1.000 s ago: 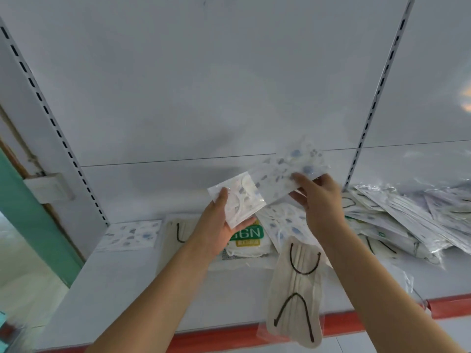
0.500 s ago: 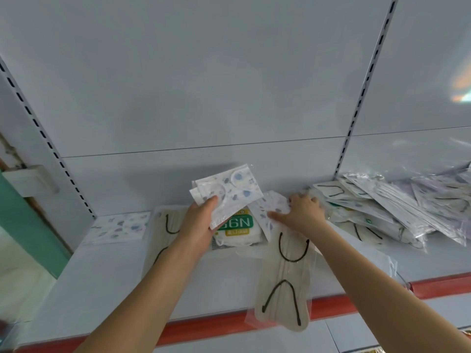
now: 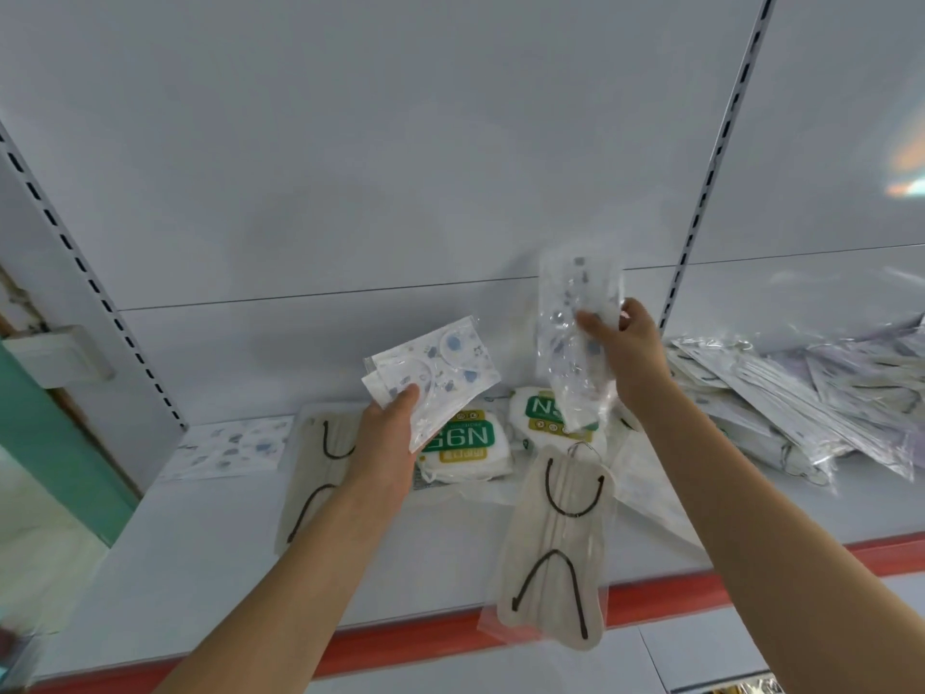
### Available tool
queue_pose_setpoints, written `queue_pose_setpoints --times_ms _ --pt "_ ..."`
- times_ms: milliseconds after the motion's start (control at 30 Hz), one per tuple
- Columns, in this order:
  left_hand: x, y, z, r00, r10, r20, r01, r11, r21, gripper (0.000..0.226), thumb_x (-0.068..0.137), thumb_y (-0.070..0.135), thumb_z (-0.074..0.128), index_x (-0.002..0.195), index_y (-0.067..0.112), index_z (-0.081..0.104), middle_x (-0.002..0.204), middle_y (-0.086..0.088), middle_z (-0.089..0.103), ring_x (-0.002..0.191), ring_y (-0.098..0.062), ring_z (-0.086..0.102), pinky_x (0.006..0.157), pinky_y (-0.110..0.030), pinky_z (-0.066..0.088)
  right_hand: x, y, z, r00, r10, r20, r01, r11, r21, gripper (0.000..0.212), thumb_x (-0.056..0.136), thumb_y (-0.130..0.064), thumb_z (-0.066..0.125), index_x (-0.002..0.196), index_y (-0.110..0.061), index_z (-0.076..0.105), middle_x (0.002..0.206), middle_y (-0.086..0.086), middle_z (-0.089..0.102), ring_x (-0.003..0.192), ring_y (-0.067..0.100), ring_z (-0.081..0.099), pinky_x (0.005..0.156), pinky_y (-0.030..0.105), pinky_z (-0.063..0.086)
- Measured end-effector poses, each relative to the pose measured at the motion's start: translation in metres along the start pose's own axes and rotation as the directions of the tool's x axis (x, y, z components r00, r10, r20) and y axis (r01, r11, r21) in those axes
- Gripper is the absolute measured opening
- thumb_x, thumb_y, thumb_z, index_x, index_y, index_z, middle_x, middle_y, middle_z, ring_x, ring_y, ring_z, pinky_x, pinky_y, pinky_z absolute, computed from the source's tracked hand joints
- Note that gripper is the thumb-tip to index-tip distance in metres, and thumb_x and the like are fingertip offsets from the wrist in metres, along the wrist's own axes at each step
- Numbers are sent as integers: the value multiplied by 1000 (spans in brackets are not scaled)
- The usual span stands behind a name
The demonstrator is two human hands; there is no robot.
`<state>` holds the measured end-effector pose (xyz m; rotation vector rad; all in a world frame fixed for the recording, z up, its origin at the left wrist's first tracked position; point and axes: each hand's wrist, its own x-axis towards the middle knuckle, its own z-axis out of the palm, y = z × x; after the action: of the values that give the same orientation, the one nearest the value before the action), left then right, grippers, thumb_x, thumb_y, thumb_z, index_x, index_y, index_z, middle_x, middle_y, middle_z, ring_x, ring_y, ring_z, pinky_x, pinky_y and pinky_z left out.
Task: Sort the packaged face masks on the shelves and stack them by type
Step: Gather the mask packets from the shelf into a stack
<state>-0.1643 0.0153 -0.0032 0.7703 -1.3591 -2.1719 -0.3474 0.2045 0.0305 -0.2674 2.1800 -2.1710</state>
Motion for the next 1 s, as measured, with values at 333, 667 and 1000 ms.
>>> queue_pose_setpoints --times_ms 333,667,1000 --pt "-26 -2 35 933 -55 357 153 955 -254 50 99 57 41 134 25 57 132 -4 69 124 -27 64 102 -56 51 -48 -14 35 926 244 289 -377 641 668 25 98 -13 58 119 1 62 107 14 74 94 22 73 90 36 58" --pt "-21 5 12 947 36 320 53 963 -266 41 97 -1 56 134 16 59 125 -9 72 110 -24 72 82 -38 63 -84 7 22 960 97 262 -207 877 434 26 98 -8 58 122 -6 63 117 10 72 105 24 71 87 35 59" --pt "-25 1 4 855 146 498 -192 980 44 46 95 -2 61 140 7 57 134 -16 66 125 -34 63 109 -58 46 -119 23 48 960 116 256 -206 911 356 56 74 -29 83 121 -5 65 114 15 73 103 32 71 88 41 57"
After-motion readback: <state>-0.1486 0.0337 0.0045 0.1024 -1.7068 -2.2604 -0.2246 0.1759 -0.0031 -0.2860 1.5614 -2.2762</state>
